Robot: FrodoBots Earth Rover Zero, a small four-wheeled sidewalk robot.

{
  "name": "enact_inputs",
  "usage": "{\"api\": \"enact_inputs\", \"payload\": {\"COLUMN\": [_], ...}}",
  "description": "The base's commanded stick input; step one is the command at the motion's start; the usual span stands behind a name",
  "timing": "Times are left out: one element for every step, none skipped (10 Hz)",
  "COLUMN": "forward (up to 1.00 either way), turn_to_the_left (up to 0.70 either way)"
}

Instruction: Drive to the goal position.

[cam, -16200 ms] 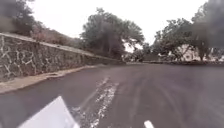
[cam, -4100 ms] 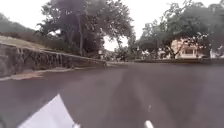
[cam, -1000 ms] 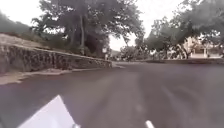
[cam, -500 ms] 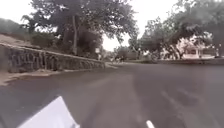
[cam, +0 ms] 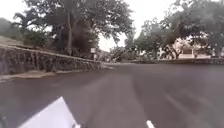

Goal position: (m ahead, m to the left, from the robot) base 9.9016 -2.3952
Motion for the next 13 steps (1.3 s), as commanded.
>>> {"api": "enact_inputs", "payload": {"forward": [0.5, 0.5, 0.5, 0.5, 0.5, 0.5, 0.5, 0.5, 0.5, 0.5, 0.5, 0.5, 0.5], "turn_to_the_left": [0.0, 0.0, 0.0, 0.0, 0.0, 0.0, 0.0, 0.0, -0.05, -0.23, -0.42, -0.5, -0.5]}}
